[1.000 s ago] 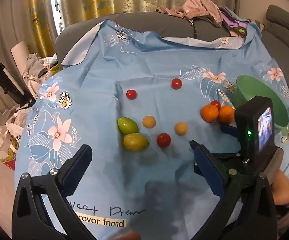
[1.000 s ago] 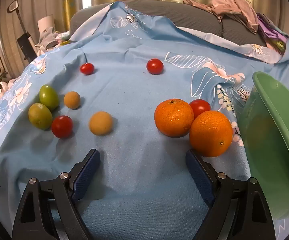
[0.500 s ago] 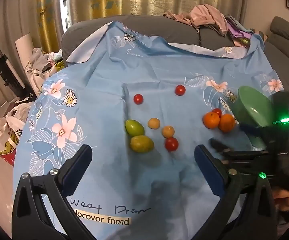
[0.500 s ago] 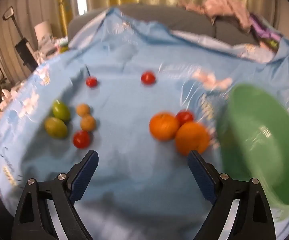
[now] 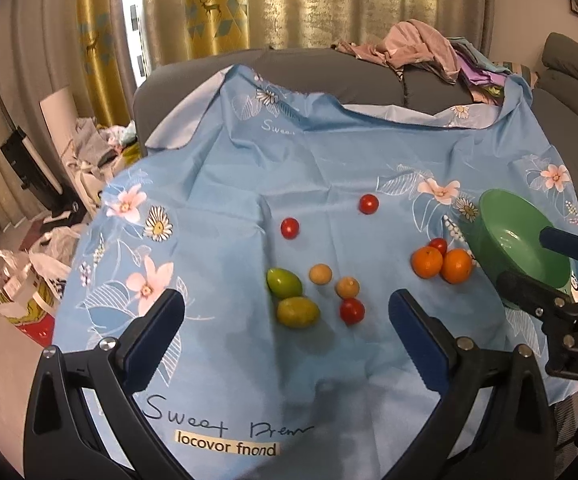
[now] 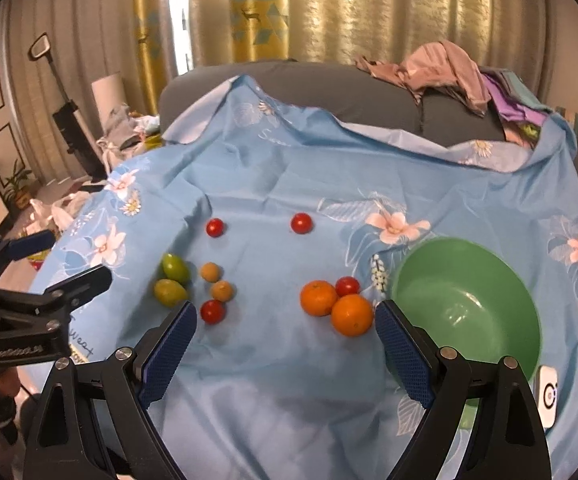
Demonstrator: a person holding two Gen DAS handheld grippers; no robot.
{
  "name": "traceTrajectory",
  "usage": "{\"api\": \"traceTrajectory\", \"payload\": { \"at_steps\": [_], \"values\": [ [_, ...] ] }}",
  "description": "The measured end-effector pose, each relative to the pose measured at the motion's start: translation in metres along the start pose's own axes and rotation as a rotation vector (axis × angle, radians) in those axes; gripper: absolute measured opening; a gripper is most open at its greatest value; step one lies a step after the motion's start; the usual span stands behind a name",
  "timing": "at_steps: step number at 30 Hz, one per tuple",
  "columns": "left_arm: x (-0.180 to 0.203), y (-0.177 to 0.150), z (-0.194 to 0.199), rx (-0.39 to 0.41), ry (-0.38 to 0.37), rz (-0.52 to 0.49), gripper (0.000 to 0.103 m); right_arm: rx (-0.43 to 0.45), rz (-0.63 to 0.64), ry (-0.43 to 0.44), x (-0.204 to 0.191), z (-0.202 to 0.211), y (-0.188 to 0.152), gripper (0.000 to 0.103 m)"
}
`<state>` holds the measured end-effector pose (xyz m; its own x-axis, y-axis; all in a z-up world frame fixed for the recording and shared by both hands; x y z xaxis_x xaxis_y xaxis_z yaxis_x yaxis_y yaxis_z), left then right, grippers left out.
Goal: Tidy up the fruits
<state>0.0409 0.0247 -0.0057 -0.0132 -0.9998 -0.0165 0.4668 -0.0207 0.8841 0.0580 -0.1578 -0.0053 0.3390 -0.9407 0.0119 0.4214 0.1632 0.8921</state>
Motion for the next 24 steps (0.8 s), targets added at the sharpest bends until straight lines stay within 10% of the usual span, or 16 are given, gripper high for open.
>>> {"api": "traceTrajectory", "payload": {
  "at_steps": [24],
  "values": [
    [0.013,0.007,0.008,0.019,-0.017,-0.055,0.102,0.021,-0.004,0.017,-0.001,0.008,0.004,0.091]
  ]
}}
Point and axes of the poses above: each gripper's, at about its wrist camera, not at the fingertips, and z roughly against the way its jaws point, x to its right, y to its top, the point moved 7 cm from there along -z, roughly the way its jaws point, and after that the axes turned 15 degrees about x, right-handed, at the moved point
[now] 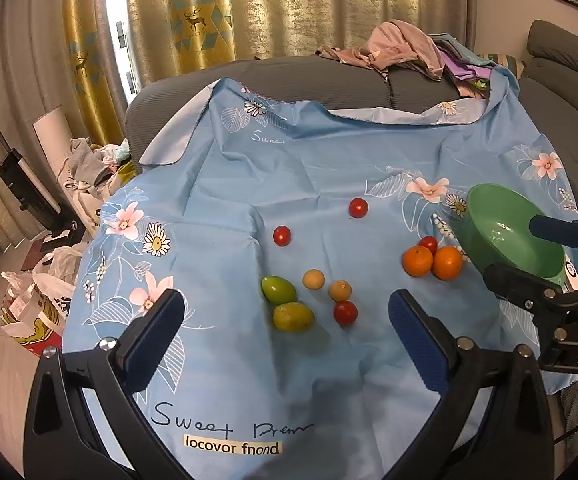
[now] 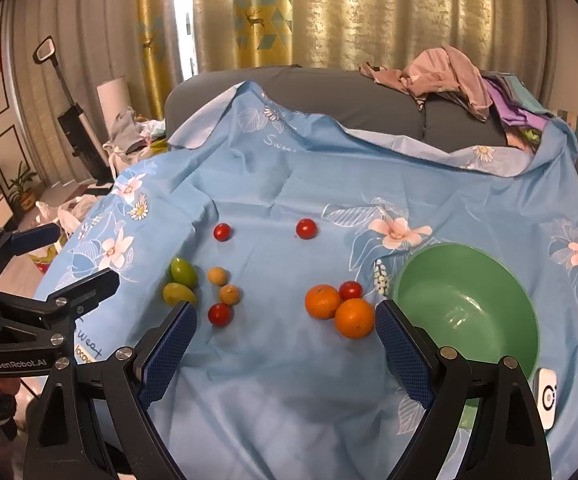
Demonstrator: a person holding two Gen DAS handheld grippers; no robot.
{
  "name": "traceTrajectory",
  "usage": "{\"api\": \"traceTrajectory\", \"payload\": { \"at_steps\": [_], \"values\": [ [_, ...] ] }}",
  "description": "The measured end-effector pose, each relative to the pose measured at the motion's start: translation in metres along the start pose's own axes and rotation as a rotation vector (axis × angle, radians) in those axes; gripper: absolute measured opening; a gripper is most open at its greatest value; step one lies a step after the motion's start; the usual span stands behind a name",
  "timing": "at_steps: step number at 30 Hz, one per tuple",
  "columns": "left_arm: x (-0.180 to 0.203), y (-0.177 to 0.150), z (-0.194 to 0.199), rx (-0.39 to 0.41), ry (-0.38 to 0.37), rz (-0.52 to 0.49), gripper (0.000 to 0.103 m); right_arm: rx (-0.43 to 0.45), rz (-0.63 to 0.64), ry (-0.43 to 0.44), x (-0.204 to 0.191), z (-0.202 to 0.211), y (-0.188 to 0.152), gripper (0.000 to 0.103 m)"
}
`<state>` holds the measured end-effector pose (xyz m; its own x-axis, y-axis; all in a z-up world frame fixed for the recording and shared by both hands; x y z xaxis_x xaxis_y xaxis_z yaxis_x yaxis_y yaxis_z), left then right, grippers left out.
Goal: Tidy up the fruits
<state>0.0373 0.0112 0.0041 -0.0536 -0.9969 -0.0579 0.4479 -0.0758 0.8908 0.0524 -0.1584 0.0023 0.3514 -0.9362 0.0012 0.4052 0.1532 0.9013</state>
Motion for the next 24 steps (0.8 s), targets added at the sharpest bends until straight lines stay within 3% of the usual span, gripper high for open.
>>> {"api": "traceTrajectory", "payload": {
  "at_steps": [24],
  "values": [
    [0.0054,-0.0014,-0.0006,-0.006,-0.011,-0.001,0.102,0.001,0.005,0.005,-0.0054,0.0012,0.0027,0.091]
  ]
}}
Point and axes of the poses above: each gripper's, at about its wrist camera, not at the fingertips, and z roughly against the way its jaws point, x to its right, y to its top, the point moved 7 cm from there along -z, roughly the way its jaws point, and after that the axes turned 15 degrees about x, right-handed, at the moved point
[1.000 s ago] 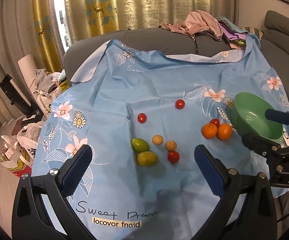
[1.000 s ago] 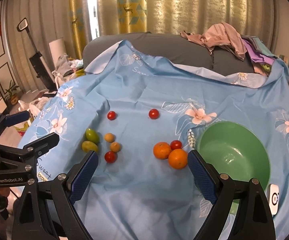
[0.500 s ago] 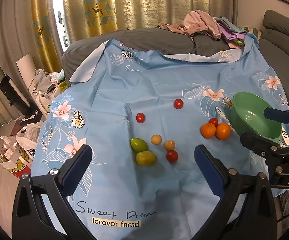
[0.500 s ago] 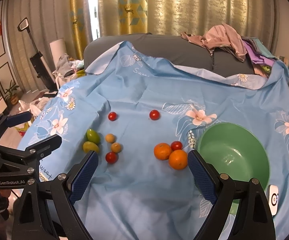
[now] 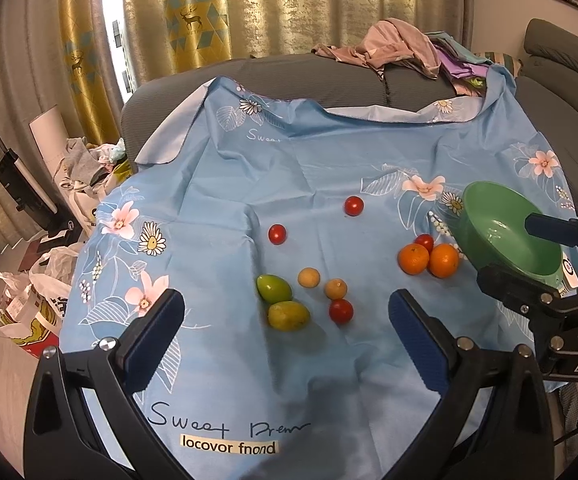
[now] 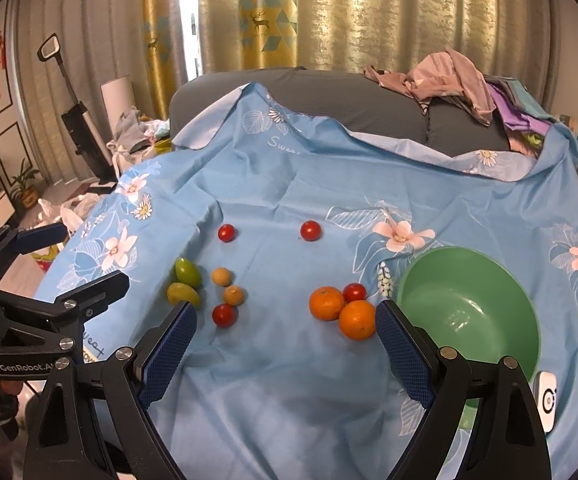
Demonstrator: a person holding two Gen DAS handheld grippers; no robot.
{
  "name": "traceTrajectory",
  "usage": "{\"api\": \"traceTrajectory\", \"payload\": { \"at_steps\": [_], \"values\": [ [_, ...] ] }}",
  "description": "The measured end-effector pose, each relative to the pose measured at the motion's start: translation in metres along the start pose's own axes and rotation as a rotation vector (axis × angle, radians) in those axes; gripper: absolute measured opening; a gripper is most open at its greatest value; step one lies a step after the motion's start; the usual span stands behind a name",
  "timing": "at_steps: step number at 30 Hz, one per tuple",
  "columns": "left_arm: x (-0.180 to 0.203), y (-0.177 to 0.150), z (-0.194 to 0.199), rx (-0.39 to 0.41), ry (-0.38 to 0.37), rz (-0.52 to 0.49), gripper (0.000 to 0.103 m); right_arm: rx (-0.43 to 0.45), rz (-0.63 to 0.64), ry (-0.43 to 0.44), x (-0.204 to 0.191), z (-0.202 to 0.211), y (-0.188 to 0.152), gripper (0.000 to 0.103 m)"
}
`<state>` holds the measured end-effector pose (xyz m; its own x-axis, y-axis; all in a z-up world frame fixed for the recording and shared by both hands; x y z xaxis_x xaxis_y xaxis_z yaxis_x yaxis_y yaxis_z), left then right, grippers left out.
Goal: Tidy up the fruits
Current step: 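Lower the left tool onto the yellow-green lime and close its fingers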
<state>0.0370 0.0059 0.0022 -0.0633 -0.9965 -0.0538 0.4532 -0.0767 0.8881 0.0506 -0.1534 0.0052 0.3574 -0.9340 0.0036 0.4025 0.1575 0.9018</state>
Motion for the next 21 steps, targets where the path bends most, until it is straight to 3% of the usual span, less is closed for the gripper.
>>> {"api": "traceTrajectory", "payload": {
  "at_steps": [10,21],
  "values": [
    [0.002,-0.010,-0.011,-0.040,-0.052,0.042,0.102,-0.012,-0.009,-0.004,0.001,-0.005,-0.005,0.091],
    [-0.016,-0.042,-0.030,-0.099,-0.125,0.101,0.102,-0.065,-0.056,0.038,0.013,-0.025,-0.040,0.091]
  ]
}}
Point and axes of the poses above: each gripper's, at about its wrist camera, not at the fingertips, and z roughly against the way its jaws point, x to its right, y to its top, the point moved 7 cm from there along -z, roughly the way its jaws point, and after that the axes turned 15 degrees about x, right-handed, at the moved point
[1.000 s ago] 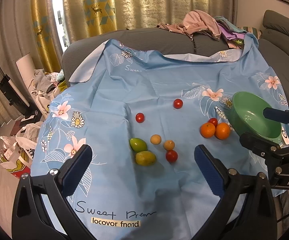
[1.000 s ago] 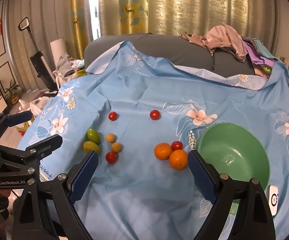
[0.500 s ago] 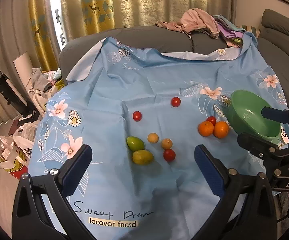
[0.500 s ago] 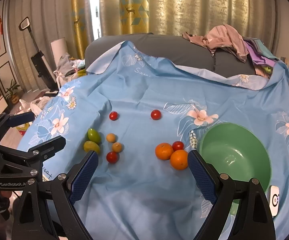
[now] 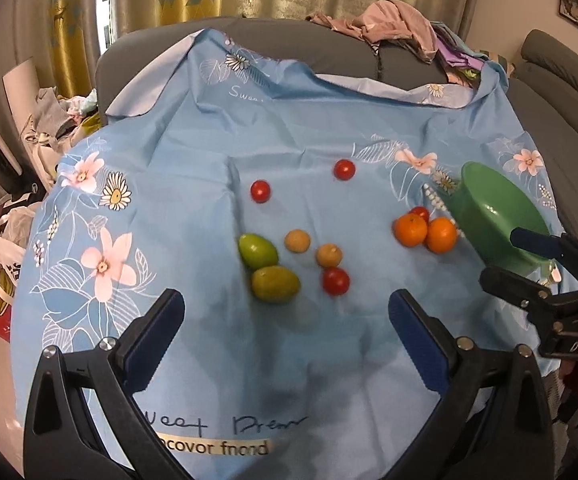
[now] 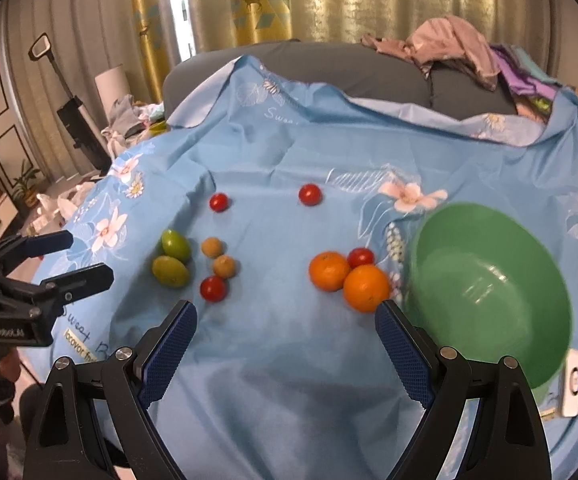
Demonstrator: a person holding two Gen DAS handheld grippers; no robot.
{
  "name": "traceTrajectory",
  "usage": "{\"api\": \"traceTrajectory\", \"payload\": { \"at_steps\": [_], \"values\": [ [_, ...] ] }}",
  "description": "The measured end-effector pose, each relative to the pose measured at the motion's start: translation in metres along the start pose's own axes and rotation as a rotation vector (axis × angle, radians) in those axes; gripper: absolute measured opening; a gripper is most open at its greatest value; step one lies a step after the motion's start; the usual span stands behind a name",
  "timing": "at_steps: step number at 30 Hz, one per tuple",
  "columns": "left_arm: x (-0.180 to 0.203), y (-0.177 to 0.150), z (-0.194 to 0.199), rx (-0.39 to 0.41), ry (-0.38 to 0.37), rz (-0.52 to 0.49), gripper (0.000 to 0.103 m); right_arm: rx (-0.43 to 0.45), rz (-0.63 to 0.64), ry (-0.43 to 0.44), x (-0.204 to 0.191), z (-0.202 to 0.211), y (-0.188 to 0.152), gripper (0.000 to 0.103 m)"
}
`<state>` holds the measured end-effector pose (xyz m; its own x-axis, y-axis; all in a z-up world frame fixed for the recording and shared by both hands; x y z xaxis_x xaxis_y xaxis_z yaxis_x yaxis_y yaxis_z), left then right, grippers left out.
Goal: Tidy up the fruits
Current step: 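Lower the left tool onto the yellow-green lime and close its fingers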
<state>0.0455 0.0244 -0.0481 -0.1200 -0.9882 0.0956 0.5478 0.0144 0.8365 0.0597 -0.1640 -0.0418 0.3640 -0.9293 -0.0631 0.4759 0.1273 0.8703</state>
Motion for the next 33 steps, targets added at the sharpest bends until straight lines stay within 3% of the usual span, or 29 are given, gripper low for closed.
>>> {"api": "traceTrajectory", "payload": {
  "at_steps": [8,16,19,24,33],
  "values": [
    [-0.016,-0.024,-0.014,-0.048,0.009,-0.021,0.100,-0.026,-0.007,0.095,-0.010,-0.019,-0.018,0.090],
    [-0.005,-0.021,-0.033,-0.044,-0.046,-0.079,0.078,-0.069,-0.068,0.125,-0.004,-0.040,-0.030,0.078],
    [-0.001,-0.021,-0.044,-0.054,-0.065,-0.107,0.076,-0.072,-0.078,0.146,-0.004,-0.044,-0.029,0.078],
    [0.000,-0.024,-0.068,-0.102,-0.053,-0.165,0.063,-0.047,-0.083,0.167,-0.007,-0.047,-0.019,0.078],
    [-0.002,-0.028,-0.090,-0.123,0.024,-0.283,0.062,-0.048,-0.094,0.200,-0.011,-0.052,-0.021,0.078]
  ]
}}
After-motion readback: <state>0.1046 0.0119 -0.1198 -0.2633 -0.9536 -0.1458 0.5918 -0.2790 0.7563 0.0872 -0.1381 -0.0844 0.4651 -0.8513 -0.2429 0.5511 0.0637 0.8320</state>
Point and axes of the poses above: each gripper's, at about its wrist camera, not at the fingertips, and z roughly against the way its jaws point, x to its right, y to its top, the point moved 7 cm from there along -z, roughly the way its jaws point, and after that the axes turned 15 degrees about x, right-handed, at the moved point
